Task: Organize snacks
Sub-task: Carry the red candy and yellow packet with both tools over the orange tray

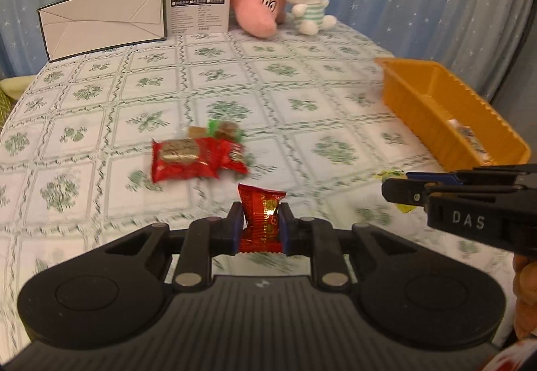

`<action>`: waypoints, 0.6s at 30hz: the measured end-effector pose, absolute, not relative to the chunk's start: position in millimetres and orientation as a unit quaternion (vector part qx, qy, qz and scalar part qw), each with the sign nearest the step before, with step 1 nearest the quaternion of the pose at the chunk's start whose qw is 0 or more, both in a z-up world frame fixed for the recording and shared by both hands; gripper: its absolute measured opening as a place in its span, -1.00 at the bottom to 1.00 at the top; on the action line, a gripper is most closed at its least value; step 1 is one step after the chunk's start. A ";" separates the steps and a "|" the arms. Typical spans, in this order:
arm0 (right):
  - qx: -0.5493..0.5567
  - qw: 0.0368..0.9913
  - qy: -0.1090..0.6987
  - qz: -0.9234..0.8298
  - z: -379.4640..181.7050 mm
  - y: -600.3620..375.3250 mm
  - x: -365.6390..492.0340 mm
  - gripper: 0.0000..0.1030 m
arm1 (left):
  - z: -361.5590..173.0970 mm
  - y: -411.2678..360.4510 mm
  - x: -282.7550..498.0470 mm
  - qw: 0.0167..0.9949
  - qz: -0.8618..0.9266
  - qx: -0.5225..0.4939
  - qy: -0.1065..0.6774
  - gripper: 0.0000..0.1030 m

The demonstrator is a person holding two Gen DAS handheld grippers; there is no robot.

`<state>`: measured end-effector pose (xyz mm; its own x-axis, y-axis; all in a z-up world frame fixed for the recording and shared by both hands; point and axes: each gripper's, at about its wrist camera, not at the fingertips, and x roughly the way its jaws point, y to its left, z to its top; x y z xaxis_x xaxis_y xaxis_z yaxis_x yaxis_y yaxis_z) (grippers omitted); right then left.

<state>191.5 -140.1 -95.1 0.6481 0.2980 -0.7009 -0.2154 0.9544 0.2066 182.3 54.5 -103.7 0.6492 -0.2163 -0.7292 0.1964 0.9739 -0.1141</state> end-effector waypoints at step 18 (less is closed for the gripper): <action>0.087 0.924 0.359 0.100 -24.7 -225.8 102.8 -0.58 | -33.4 -29.6 95.6 0.915 -0.138 -0.048 0.377 -0.63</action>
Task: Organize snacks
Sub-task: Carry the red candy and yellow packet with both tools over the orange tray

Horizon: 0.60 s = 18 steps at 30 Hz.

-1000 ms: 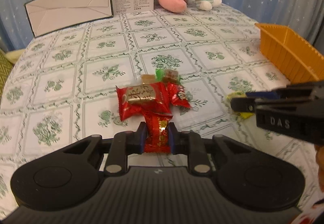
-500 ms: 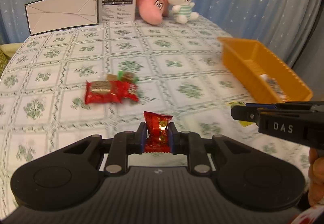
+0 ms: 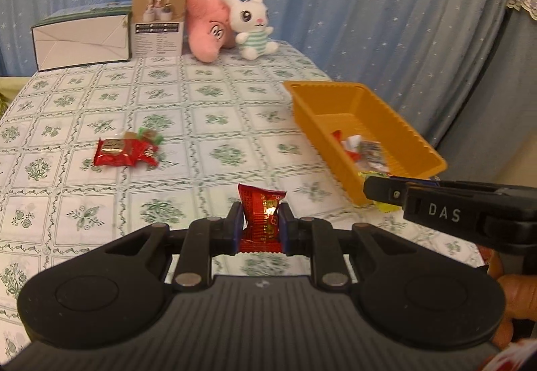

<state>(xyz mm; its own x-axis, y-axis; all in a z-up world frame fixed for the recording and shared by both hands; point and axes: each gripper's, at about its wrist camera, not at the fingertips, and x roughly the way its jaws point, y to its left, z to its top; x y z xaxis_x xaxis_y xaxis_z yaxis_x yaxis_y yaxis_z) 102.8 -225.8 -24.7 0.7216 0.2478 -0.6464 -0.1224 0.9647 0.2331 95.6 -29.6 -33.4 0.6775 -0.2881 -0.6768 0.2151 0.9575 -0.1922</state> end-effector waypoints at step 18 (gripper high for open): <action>0.121 0.935 0.328 0.053 -2.1 -296.4 72.4 -0.58 | -5.3 -95.0 81.2 0.912 -0.186 -0.018 0.365 -0.63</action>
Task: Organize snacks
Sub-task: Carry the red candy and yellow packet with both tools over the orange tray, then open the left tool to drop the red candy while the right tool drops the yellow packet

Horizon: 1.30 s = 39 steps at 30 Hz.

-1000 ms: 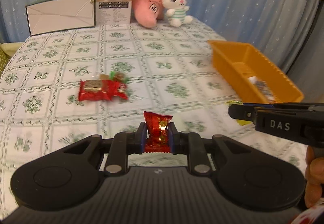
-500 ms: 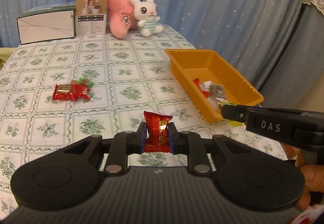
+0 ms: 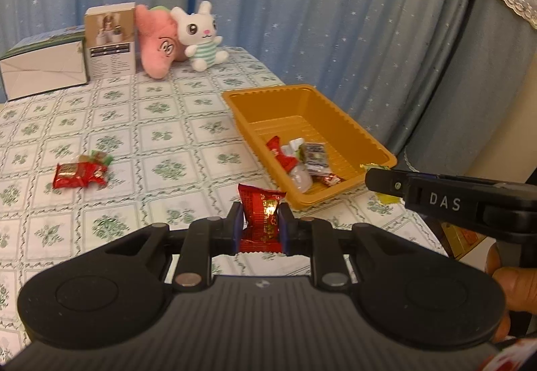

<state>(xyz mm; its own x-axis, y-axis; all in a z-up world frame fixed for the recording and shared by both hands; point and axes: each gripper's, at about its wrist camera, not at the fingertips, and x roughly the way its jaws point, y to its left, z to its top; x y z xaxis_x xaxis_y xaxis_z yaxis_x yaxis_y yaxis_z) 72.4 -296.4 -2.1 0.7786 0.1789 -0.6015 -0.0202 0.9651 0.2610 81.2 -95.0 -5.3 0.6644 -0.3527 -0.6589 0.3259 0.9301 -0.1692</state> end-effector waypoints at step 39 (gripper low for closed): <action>0.143 0.932 0.332 -0.002 -25.7 -377.9 165.1 -0.58 | -43.5 -190.5 204.9 0.890 -0.247 -0.010 0.384 -0.62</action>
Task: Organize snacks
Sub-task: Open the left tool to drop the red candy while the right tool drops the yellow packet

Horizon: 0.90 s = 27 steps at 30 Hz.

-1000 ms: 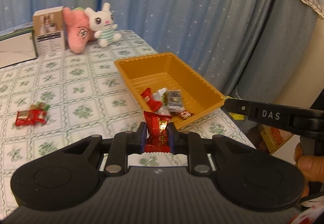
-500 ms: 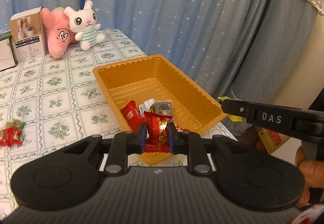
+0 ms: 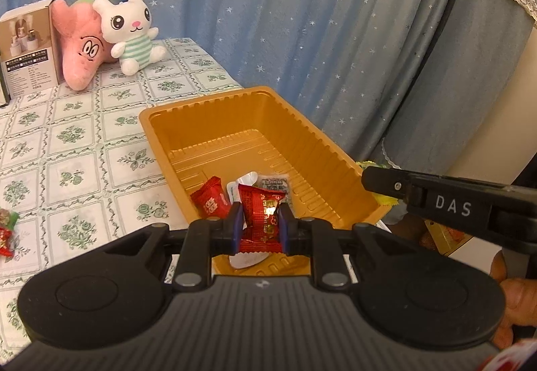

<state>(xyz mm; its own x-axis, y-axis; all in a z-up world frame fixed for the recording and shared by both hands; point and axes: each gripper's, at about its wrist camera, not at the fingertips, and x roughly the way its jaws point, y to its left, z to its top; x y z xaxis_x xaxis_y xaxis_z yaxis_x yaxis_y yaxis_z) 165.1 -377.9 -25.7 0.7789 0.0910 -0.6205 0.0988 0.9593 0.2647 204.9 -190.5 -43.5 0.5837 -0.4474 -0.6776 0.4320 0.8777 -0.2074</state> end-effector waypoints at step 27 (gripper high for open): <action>0.175 0.921 0.346 0.038 -26.8 -365.5 190.9 -0.21 | -37.0 -108.6 165.2 0.913 -0.165 -0.045 0.370 0.21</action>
